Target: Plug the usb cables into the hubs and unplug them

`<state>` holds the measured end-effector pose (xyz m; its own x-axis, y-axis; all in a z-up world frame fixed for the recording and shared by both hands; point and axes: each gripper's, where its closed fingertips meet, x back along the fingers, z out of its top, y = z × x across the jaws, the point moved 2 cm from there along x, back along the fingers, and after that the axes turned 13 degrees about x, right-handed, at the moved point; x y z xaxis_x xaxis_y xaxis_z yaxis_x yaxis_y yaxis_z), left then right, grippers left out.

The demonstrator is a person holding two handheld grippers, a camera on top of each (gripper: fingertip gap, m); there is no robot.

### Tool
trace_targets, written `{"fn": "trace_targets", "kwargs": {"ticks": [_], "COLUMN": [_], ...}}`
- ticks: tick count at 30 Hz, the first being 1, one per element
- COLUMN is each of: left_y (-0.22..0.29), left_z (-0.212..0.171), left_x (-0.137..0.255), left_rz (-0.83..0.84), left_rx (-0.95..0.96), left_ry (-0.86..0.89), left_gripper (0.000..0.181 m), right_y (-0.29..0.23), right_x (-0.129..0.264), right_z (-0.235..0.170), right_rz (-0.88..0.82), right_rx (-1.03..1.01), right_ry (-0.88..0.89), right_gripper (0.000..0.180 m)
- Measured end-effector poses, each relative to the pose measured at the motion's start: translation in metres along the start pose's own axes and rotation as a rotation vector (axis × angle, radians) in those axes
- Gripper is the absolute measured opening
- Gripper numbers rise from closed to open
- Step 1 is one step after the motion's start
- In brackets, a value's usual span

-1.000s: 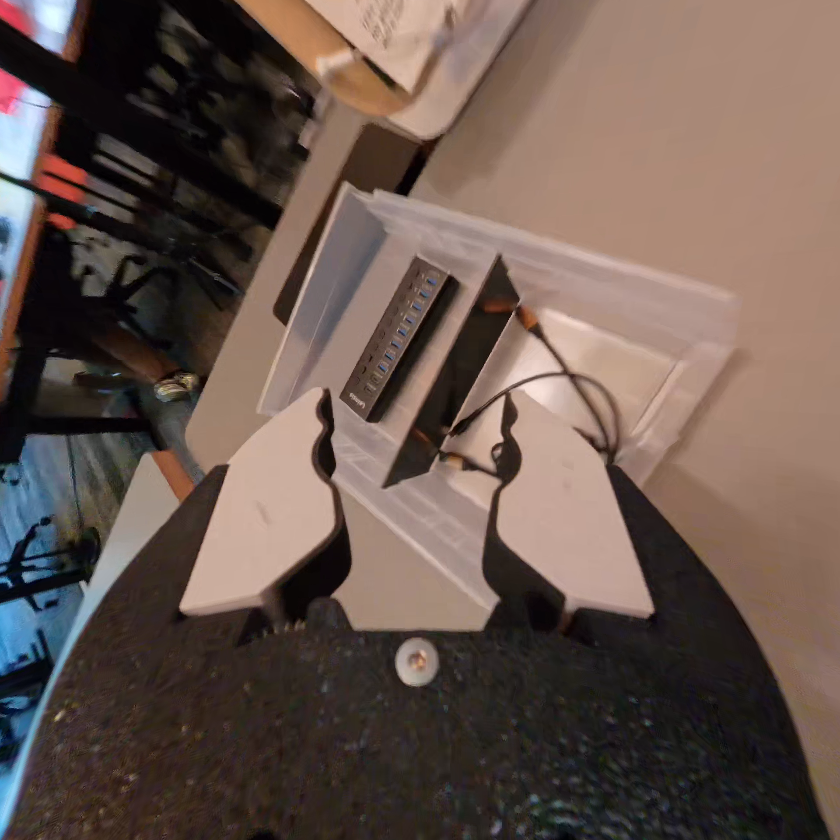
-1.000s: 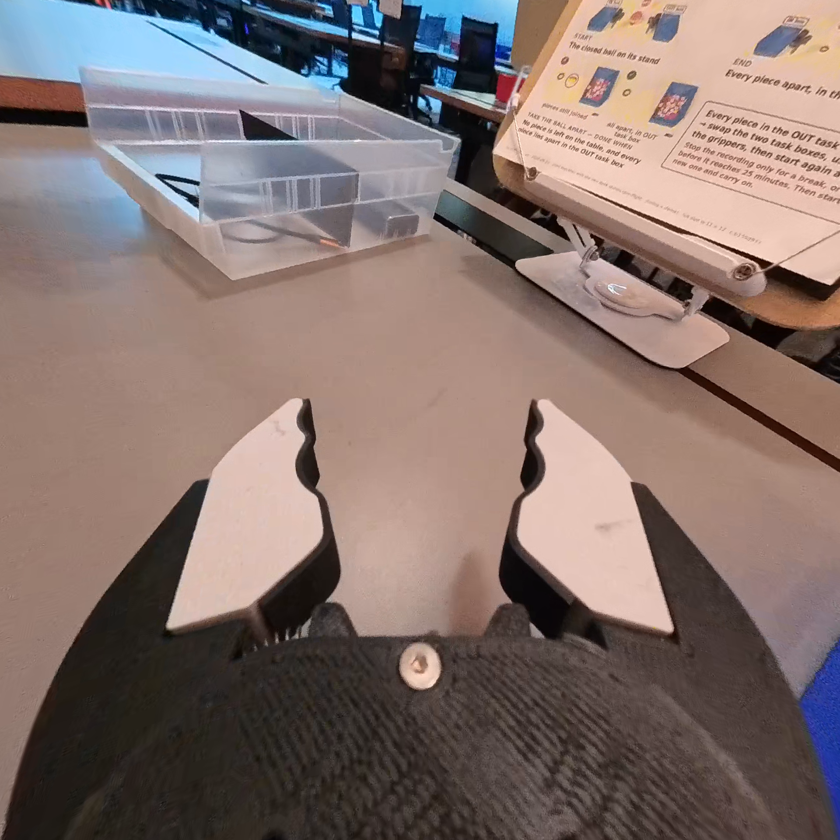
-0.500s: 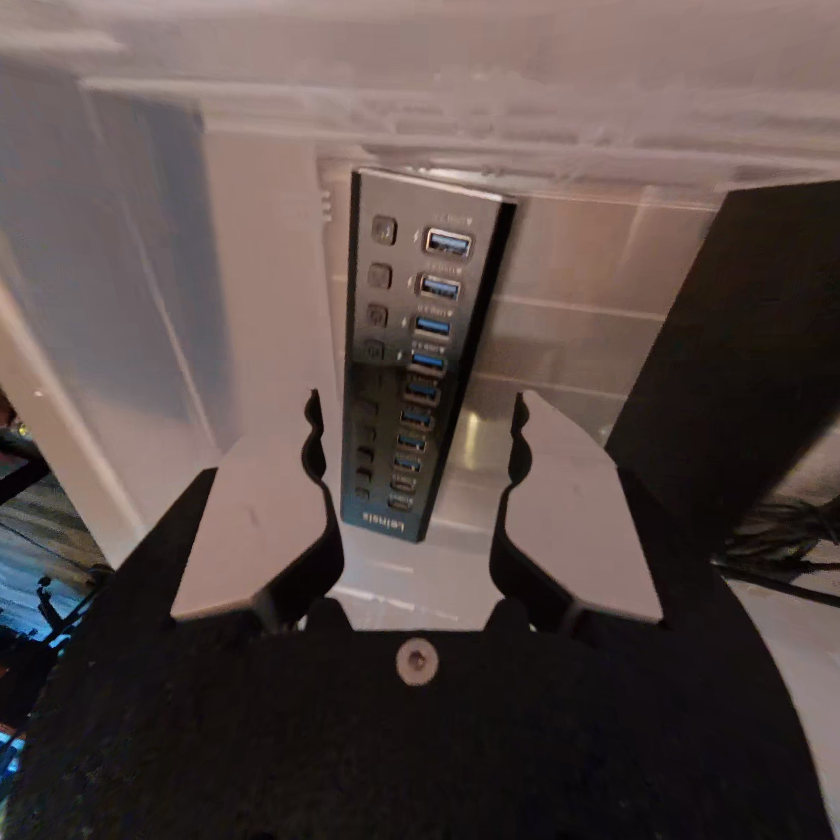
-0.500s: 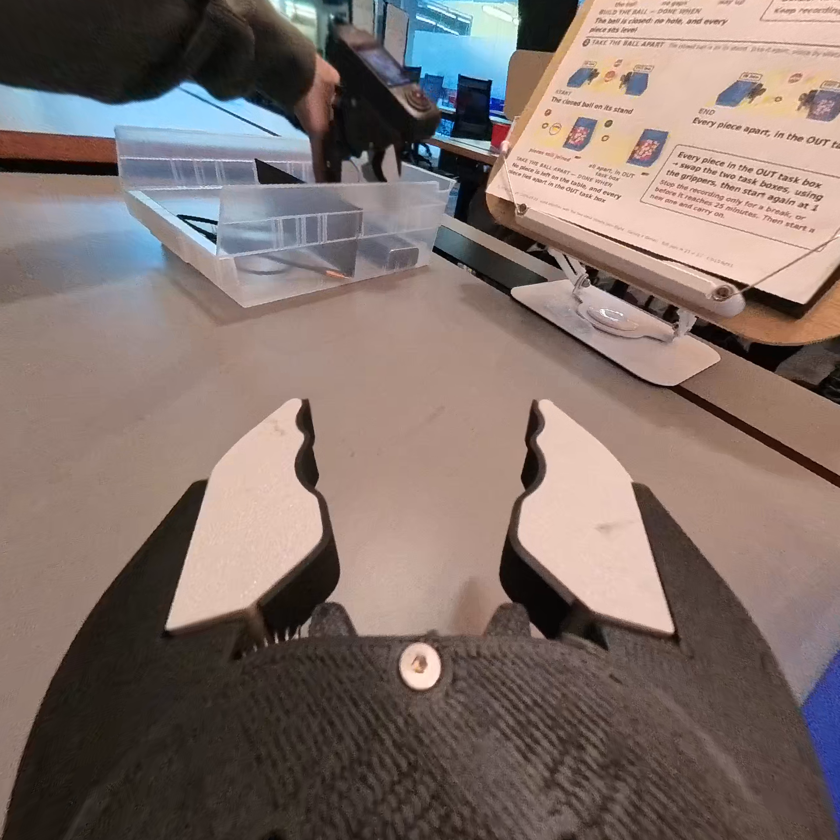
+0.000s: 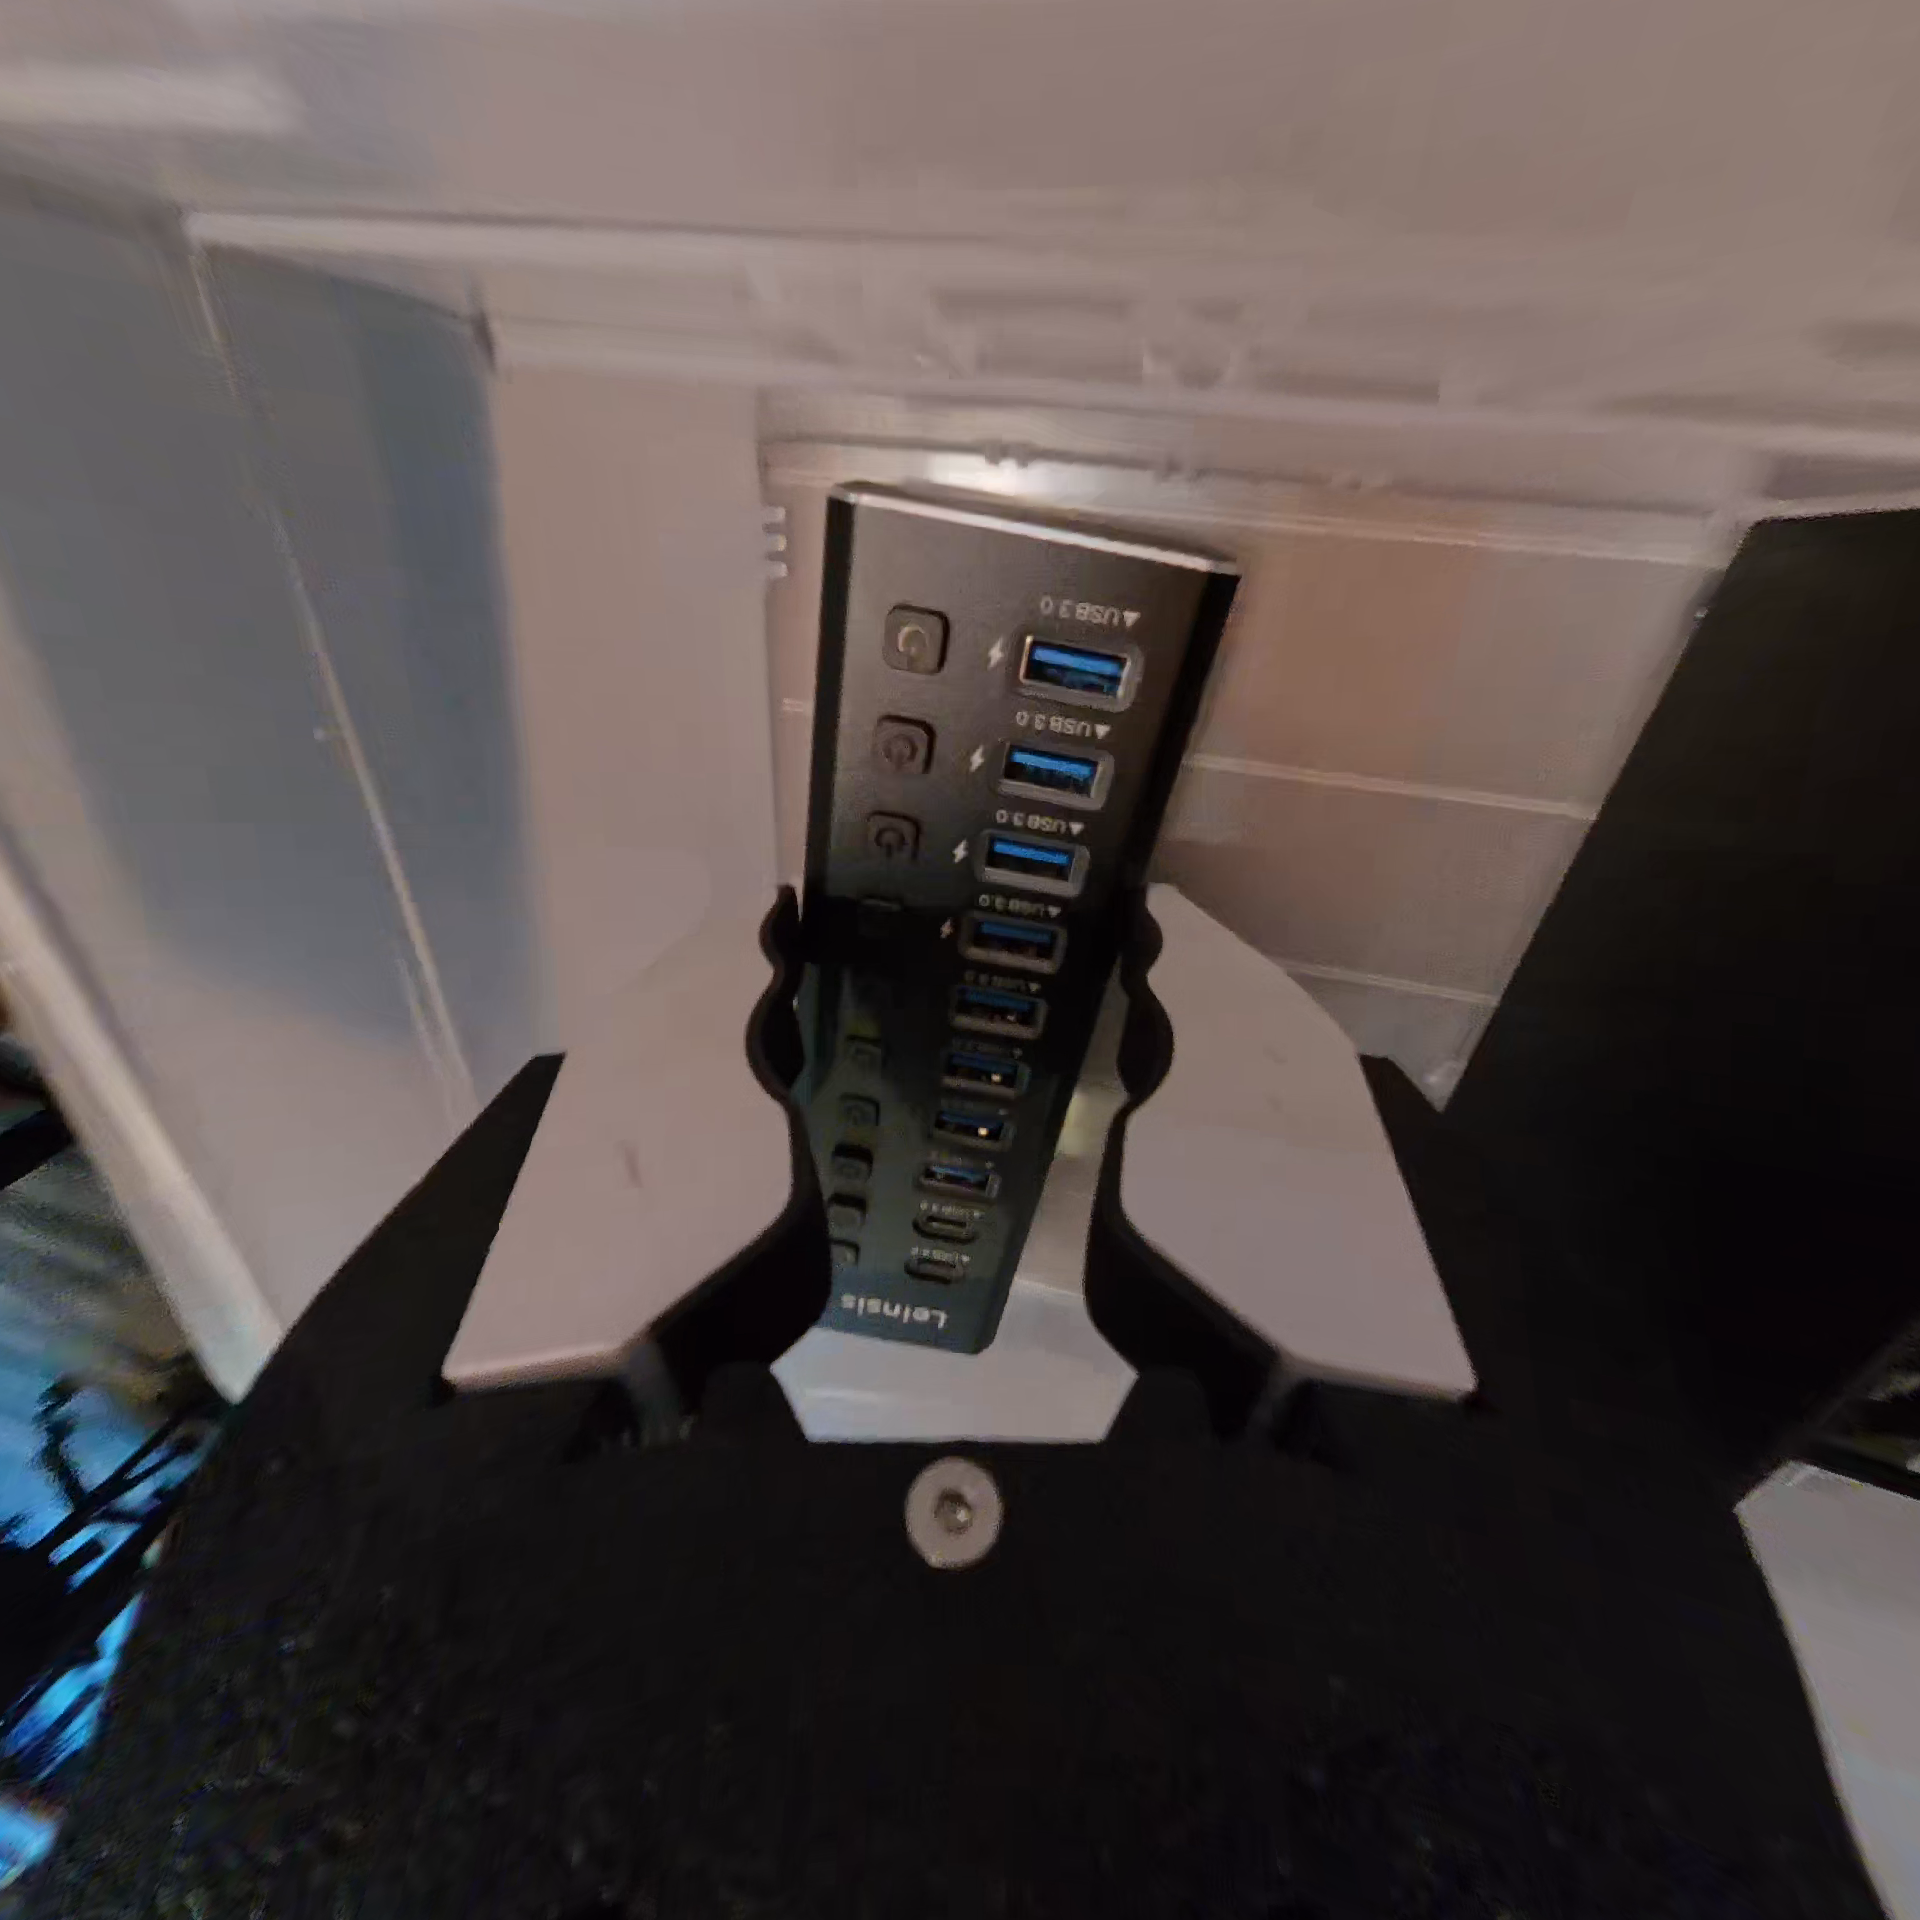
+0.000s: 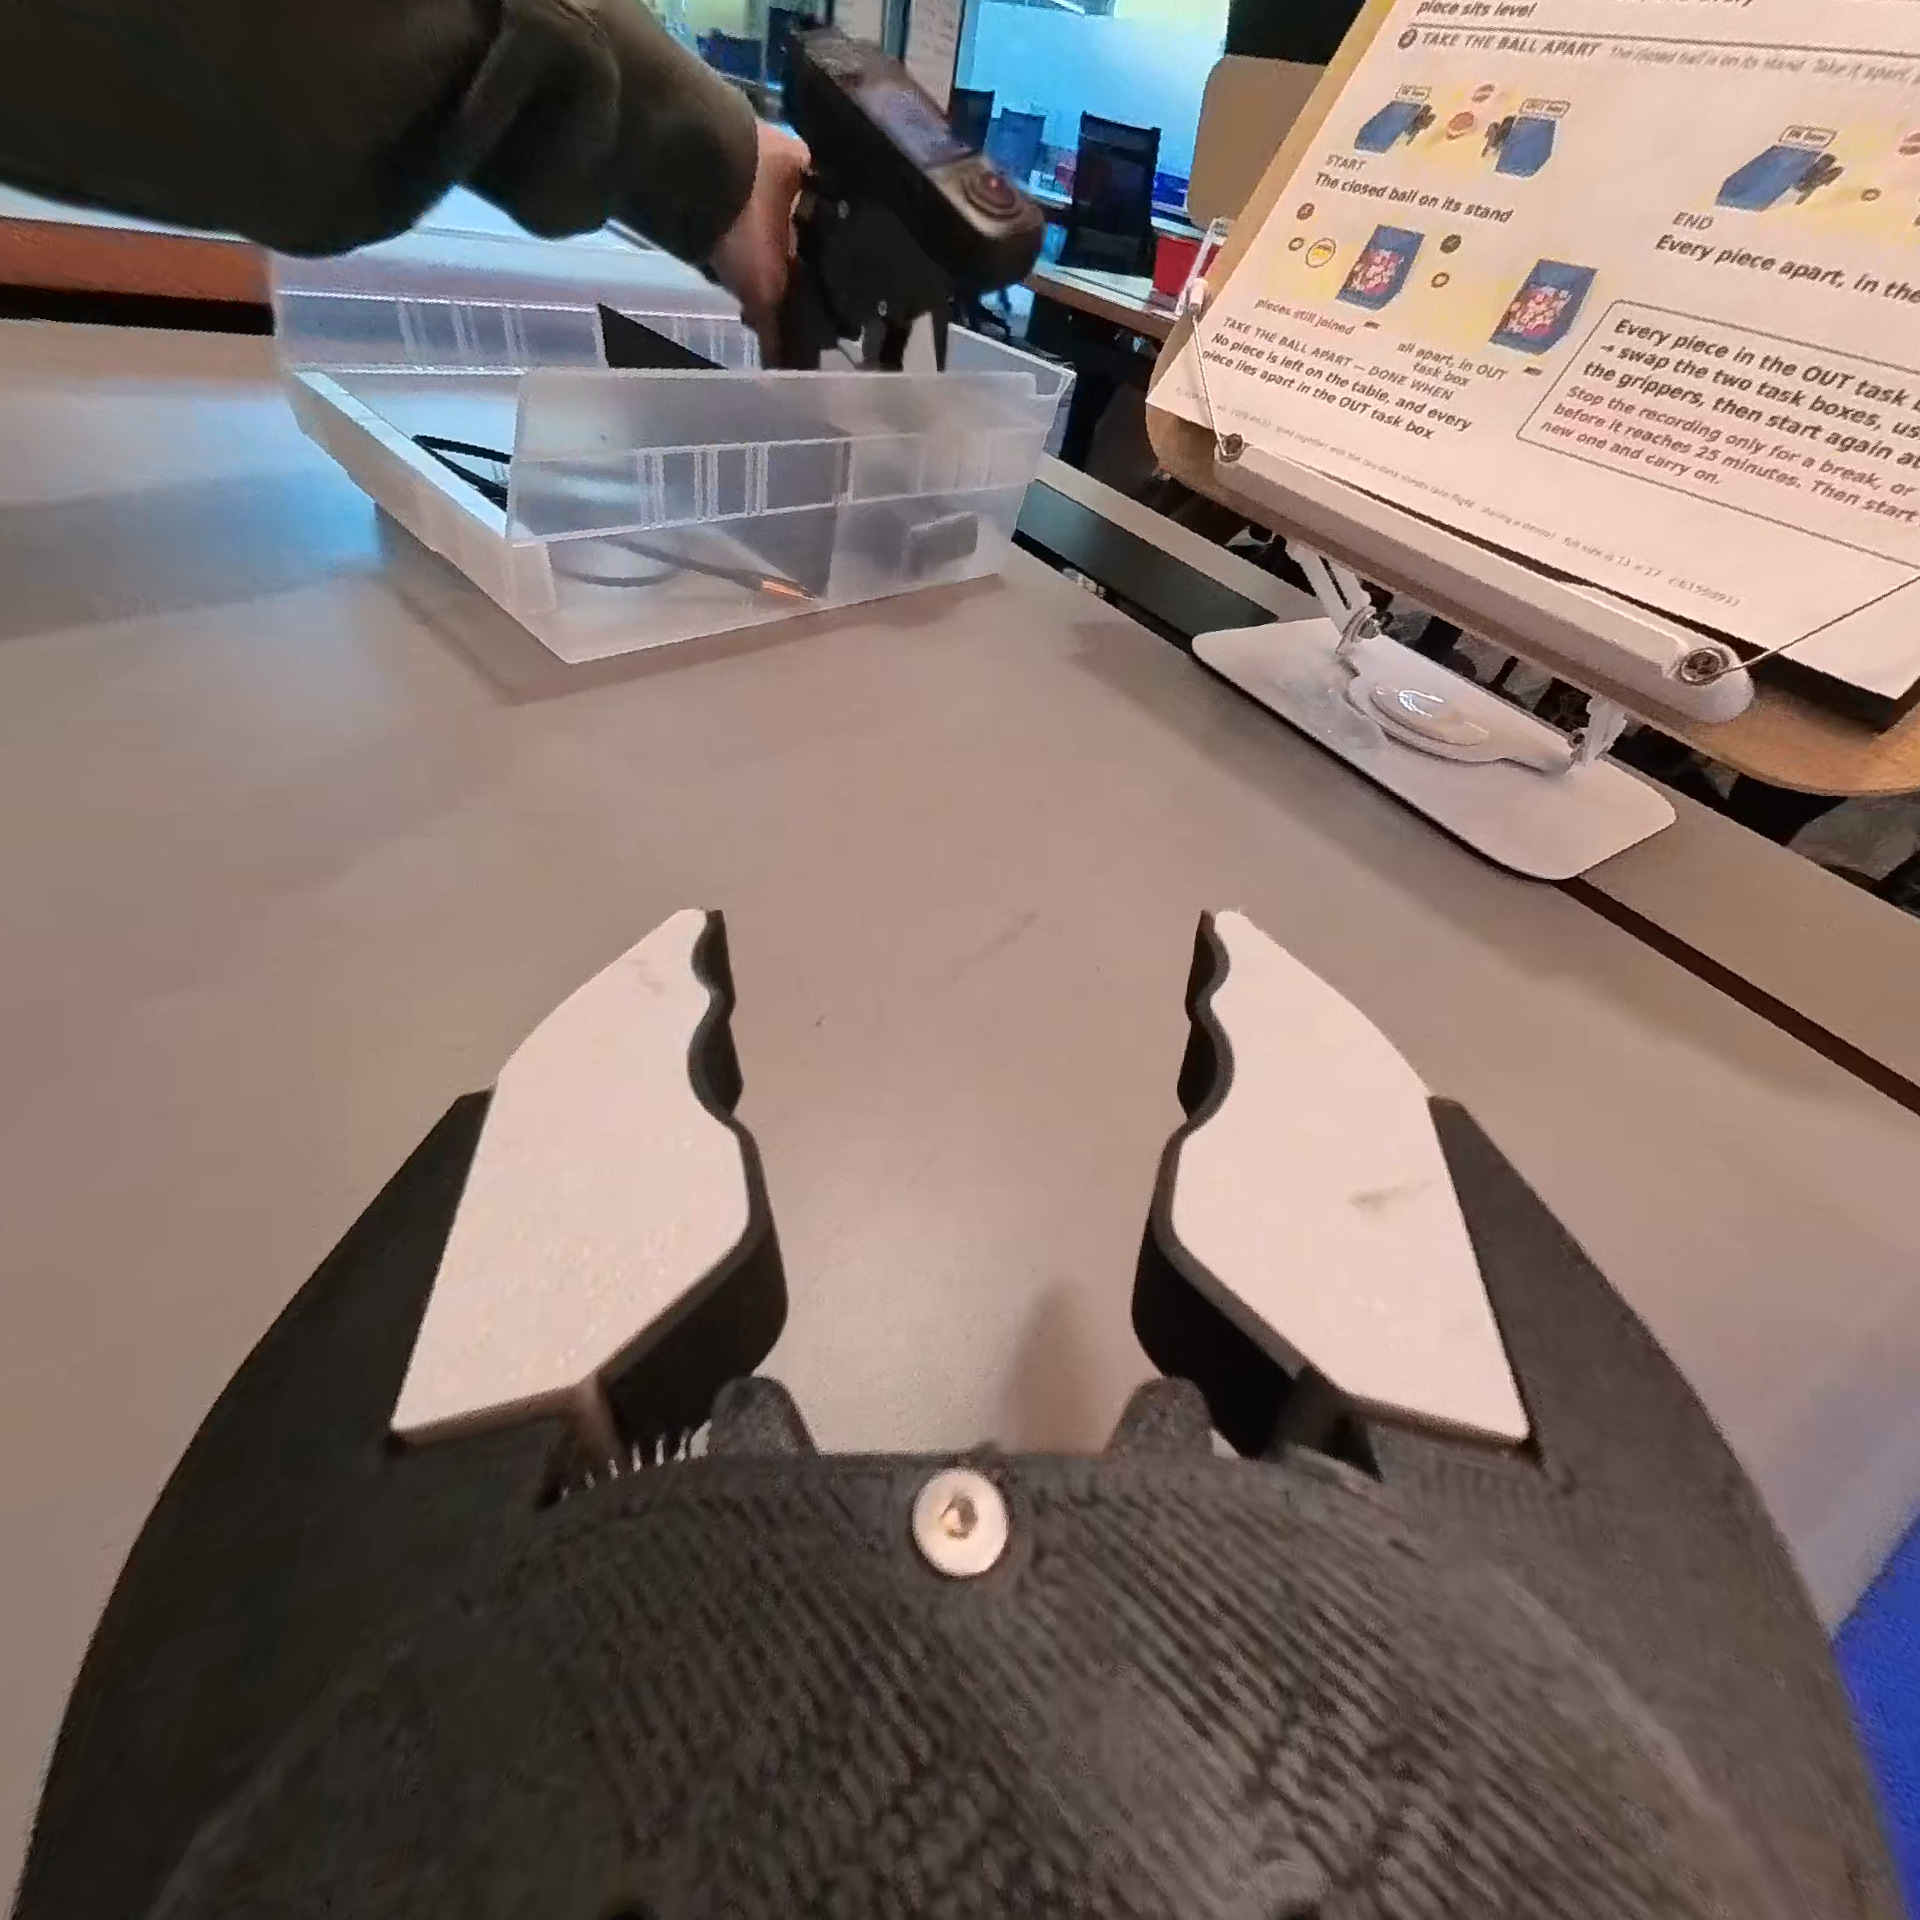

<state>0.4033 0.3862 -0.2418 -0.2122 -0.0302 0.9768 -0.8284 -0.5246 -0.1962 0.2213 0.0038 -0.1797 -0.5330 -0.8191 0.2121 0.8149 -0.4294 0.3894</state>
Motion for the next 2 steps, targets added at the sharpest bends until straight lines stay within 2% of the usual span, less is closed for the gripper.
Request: {"fn": "trace_targets", "kwargs": {"ticks": [1, 2], "left_y": [-0.0001, 0.0003], "left_z": [-0.0015, -0.0027], "left_x": [0.0022, 0.0059], "left_rz": [0.033, 0.060], "left_rx": [-0.013, -0.017], "left_ry": [-0.004, -0.005], "left_gripper": [0.058, 0.059], "right_y": [0.0006, 0.0011], "right_x": [-0.0002, -0.0005], "right_z": [-0.0003, -0.0006], "right_rz": [-0.001, -0.002], "right_rx": [-0.004, -0.008], "right_ry": [-0.002, -0.005], "right_gripper": [0.083, 0.083]}}
